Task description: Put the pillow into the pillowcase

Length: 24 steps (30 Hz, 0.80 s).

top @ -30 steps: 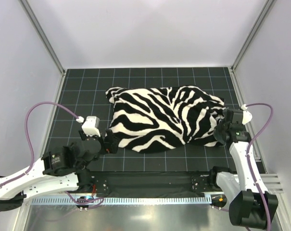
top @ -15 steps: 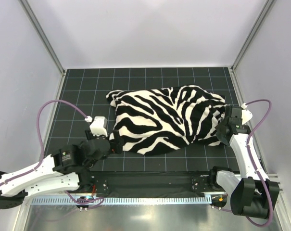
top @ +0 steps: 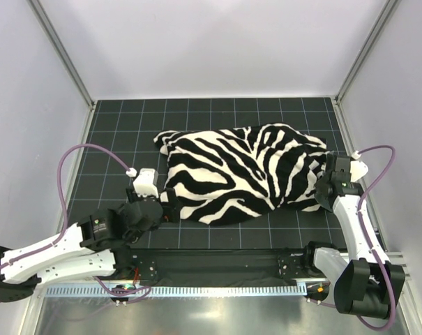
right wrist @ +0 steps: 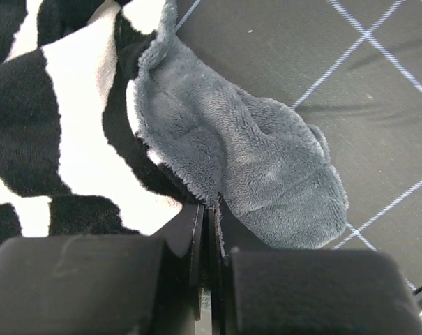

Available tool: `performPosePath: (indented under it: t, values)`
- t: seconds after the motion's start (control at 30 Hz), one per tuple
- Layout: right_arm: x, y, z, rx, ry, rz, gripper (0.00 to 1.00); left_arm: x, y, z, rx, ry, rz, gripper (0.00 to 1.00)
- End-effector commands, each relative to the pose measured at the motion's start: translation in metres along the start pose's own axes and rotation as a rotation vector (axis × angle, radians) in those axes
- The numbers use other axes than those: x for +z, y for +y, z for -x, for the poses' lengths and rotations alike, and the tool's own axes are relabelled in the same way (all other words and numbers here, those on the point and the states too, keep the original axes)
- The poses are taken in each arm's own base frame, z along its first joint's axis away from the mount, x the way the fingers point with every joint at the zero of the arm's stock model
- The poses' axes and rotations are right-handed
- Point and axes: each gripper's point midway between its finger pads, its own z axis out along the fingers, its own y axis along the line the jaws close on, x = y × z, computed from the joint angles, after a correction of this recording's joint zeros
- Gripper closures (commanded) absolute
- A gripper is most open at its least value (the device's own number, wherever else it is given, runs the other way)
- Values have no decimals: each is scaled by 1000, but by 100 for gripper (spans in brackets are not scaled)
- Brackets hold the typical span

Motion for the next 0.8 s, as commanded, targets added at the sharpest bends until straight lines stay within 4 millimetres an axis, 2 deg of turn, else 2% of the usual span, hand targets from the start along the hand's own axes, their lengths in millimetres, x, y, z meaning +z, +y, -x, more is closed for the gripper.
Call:
performPosePath:
  t: [0.0,0.07,0.23,0.27,0.3,0.33,0.43,0.47,0.5,0.53,0.57,0.6,0.63,0.77]
  values:
    - [-9,-11,26,43,-106,-65,88,0,-1,7,-41,-36,-3,0]
    - [-13,-14,33,54,-123,-83,82,0,-1,7,-42,-36,-3,0]
    - [-17,-15,49,104,-123,-43,77,1,0,5,-30,-28,8,0]
    - [-16,-16,49,119,-114,-34,83,2,0,5,-26,-28,10,0]
    - [-16,-17,51,129,-118,-37,94,3,1,4,-20,-25,16,0]
    - [-15,-20,51,138,-118,-45,96,4,1,4,-17,-24,21,0]
    - [-14,-43,62,212,-149,-121,96,6,-1,2,-15,-18,21,0]
    - [-16,-57,69,258,-164,-165,96,6,-1,1,-12,-14,24,0]
    - [-19,-82,79,348,-193,-233,94,7,-1,-1,-9,-11,26,0]
    - [-23,-95,83,429,-209,-264,79,8,-1,-2,-5,-7,29,0]
    - [-26,-103,86,481,-226,-279,58,9,-1,-3,2,-6,34,0]
    - [-29,-116,88,549,-247,-321,5,10,0,-3,5,-7,40,0]
    - [-33,-119,90,588,-267,-323,0,11,0,-3,9,-7,42,0]
    - [-41,-102,99,584,-295,-211,0,12,-5,0,12,-3,46,0]
